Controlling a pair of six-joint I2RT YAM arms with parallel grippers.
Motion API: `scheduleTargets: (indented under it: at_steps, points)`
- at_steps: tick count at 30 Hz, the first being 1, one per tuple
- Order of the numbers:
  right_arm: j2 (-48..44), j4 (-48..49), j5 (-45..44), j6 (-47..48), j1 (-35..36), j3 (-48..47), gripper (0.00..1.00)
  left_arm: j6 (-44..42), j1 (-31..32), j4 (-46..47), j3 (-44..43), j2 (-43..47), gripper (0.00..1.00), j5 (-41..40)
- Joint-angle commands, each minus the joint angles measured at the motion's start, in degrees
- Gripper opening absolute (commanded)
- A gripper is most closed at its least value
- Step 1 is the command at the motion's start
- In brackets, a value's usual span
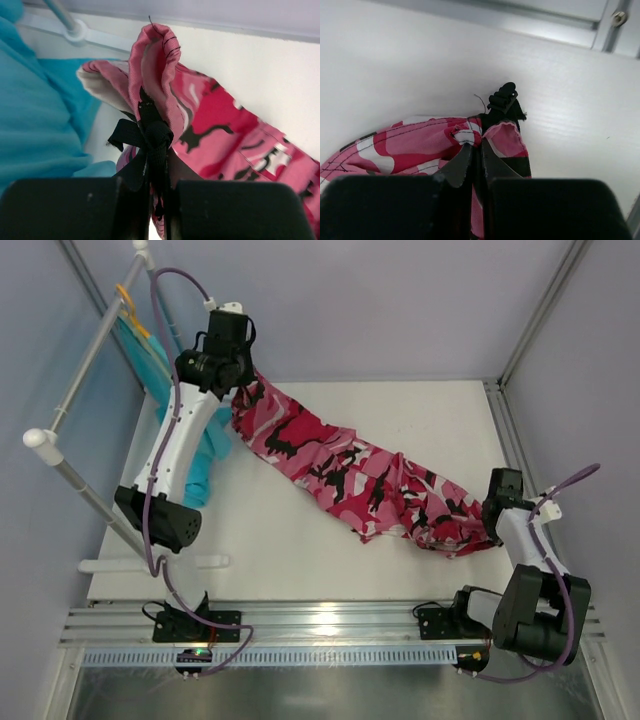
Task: Place the trousers on the hanger
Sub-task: Fold the trousers
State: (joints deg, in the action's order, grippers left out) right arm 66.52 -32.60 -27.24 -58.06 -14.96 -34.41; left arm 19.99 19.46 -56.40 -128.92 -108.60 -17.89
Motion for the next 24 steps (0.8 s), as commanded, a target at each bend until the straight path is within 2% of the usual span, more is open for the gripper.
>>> scheduleTargets:
  at_steps: [1,4,9,17,19,21,23,24]
  points:
    - [0.3,0.3,-10.5,6.9,-4.8,-3.9,0.04,-3.1,-0.2,-1.0,-6.0,-1.0,0.0,-10.5]
    - [2.1,2.3,-10.3,10.5,-7.9,-4.8,0.04,-4.9,-0.2,-0.3,-7.0,-1.2,0.0,-15.3]
    - [9.2,5.1,-4.5,14.9,-14.3,-6.2,0.04,-8.1,-0.2,0.7,-7.0,-1.9,0.0,-20.9]
    - [13.6,9.7,5.4,25.0,-16.9,-8.6,0.04,-10.1,-2.3,2.0,-9.3,-2.8,0.0,-26.1]
    - [14.0,10.4,7.9,26.4,-17.0,-9.4,0.07,-10.5,-2.4,2.3,-10.3,-3.0,0.0,-26.8]
    - [14.1,11.6,17.9,29.3,-16.9,-10.3,0.13,-10.5,-2.4,2.2,-11.2,-3.2,0.0,-27.2]
    - [13.0,13.8,26.1,32.0,-14.1,-10.9,0.24,-10.4,-2.3,2.6,-11.3,-2.9,0.0,-26.1]
    - [12.7,13.2,26.4,33.0,-12.6,-11.9,0.3,-10.2,-2.3,2.8,-11.3,-2.8,0.0,-25.9]
